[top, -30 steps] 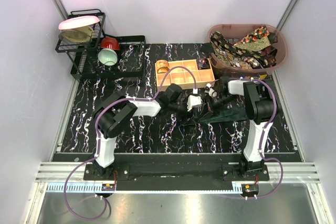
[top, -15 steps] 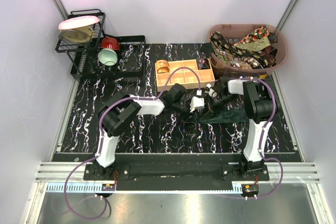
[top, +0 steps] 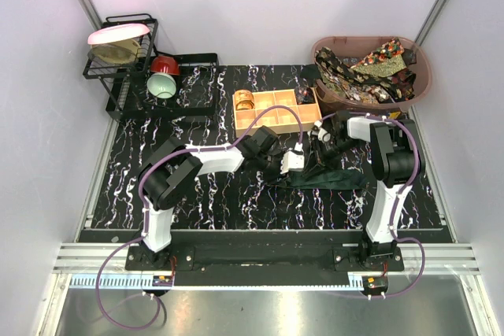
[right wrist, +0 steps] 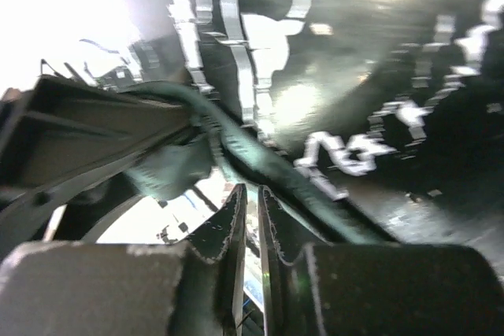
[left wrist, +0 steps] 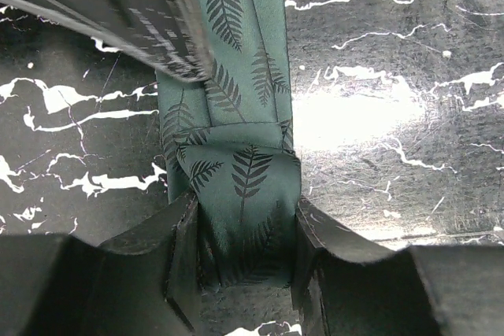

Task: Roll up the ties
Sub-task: Roll the tie at the center of the board.

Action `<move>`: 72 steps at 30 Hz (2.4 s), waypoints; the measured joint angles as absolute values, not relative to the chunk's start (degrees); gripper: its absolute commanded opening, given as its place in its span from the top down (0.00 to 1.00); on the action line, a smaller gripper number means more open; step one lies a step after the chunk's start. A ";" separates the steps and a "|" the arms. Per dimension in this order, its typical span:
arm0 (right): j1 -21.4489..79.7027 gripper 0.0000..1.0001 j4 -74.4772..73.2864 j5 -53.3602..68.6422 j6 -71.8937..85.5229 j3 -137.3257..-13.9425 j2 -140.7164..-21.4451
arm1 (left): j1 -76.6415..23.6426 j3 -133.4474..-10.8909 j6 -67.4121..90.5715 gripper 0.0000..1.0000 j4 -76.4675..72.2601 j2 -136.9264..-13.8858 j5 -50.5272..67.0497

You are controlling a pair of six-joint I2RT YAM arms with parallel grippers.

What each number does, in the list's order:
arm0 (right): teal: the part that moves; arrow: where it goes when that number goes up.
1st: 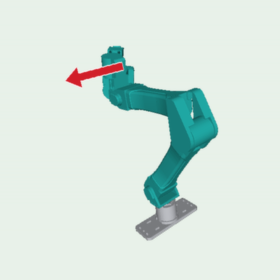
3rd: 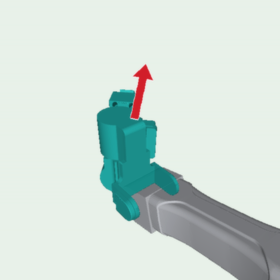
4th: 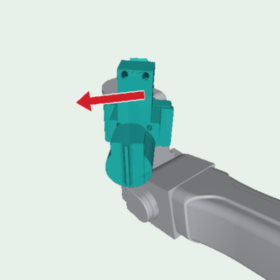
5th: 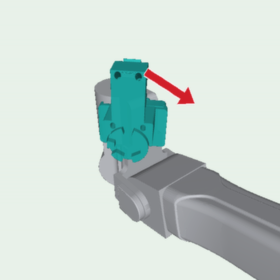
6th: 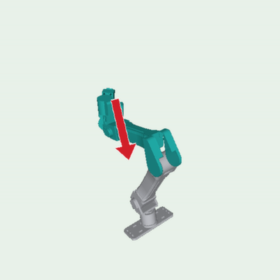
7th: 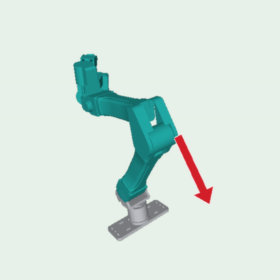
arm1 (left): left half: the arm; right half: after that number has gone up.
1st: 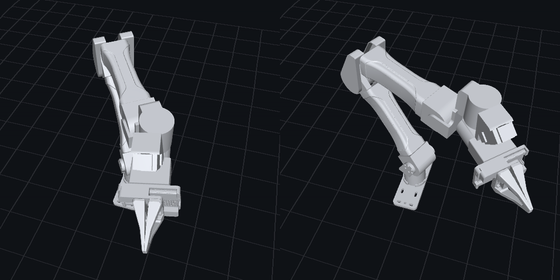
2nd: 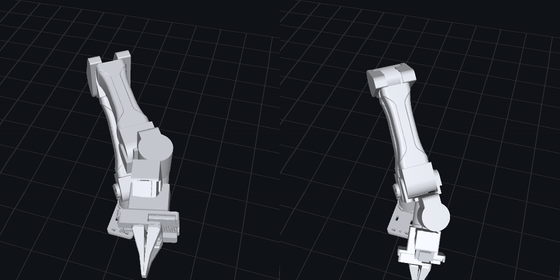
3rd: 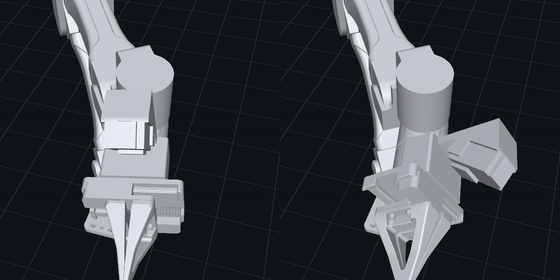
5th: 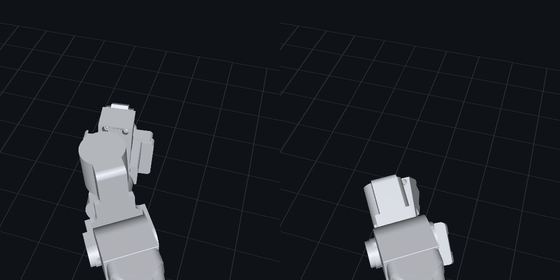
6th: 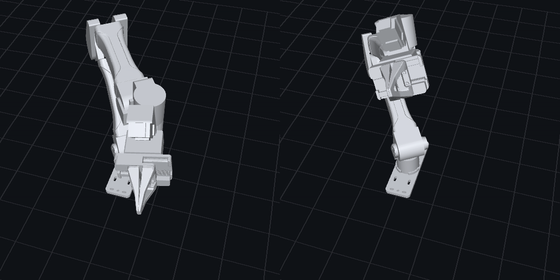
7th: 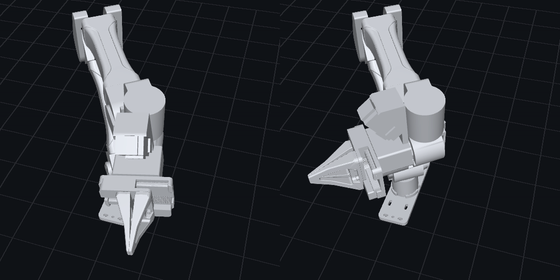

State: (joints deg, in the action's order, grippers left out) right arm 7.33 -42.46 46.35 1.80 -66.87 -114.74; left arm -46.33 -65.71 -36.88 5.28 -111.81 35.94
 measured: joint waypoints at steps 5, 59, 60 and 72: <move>7.33 0.89 -43.40 45.54 2.85 -66.81 -116.99 | -46.35 -66.02 -35.86 0.71 6.02 -111.72 35.44; 11.68 0.57 -30.92 57.71 8.67 -65.01 -113.65 | -47.62 -70.61 -30.04 0.68 12.16 -112.40 23.44; 11.75 0.58 -30.41 57.84 8.86 -64.86 -113.65 | -47.62 -70.61 -30.04 0.67 12.16 -112.40 23.46; 12.62 1.00 -26.98 60.27 11.97 -63.37 -114.52 | -47.62 -71.64 -29.87 0.60 12.56 -113.12 23.51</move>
State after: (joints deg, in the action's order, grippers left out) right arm 12.62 -26.98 60.27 11.97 -63.37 -114.52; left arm -47.62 -71.64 -29.87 12.56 -113.12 23.51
